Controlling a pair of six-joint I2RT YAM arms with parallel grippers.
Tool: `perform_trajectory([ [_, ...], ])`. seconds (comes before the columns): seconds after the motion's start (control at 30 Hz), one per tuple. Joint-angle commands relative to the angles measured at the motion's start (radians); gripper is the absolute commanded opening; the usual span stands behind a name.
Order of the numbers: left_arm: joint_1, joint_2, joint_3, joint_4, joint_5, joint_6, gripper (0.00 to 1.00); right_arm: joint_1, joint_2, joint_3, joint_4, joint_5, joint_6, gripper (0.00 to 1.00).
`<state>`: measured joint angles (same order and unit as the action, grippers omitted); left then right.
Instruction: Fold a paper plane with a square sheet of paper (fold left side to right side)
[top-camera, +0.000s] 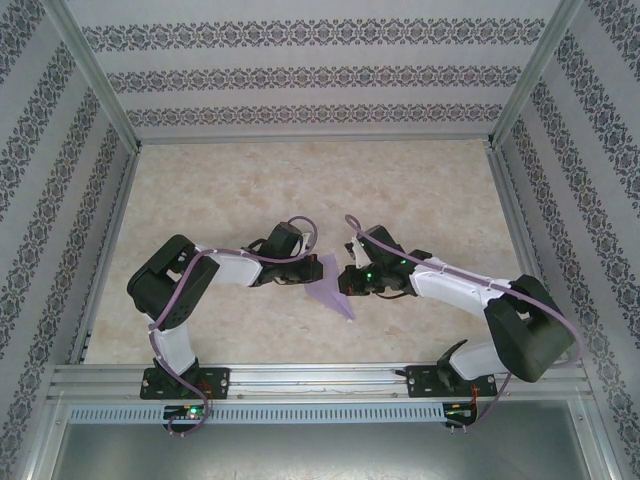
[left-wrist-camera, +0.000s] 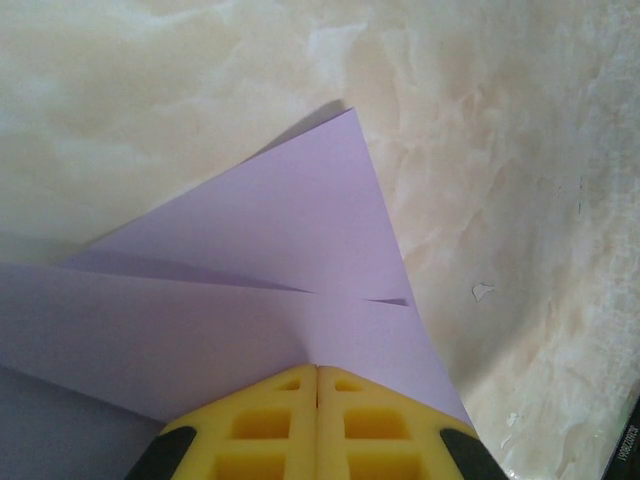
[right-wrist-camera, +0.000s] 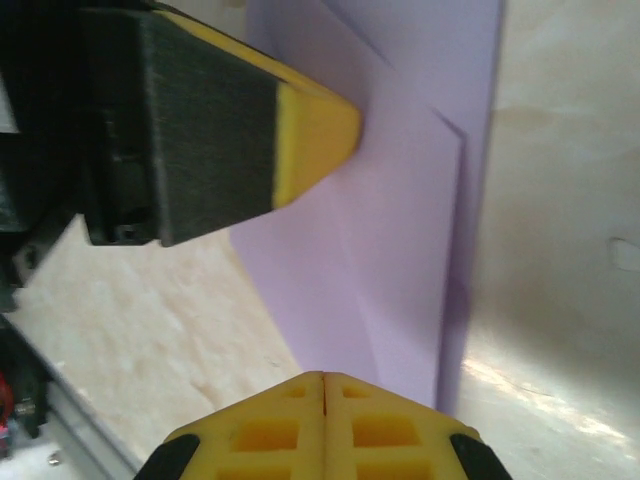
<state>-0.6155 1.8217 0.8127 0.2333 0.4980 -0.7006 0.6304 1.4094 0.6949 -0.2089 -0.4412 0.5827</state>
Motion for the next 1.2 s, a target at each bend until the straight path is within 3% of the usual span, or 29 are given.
perform_trajectory([
  [0.0,-0.007,0.01,-0.04,-0.077,-0.067,-0.002,0.02,0.002,0.042,-0.031,0.111,-0.093,0.064,0.0],
  [0.63,-0.009,0.01,-0.032,-0.096,-0.075,0.001,0.02,0.032,0.25,0.032,0.224,-0.063,0.095,0.0],
  [1.17,-0.01,0.01,-0.032,-0.118,-0.102,0.001,0.02,0.036,0.267,0.008,0.194,-0.031,0.09,0.0],
])
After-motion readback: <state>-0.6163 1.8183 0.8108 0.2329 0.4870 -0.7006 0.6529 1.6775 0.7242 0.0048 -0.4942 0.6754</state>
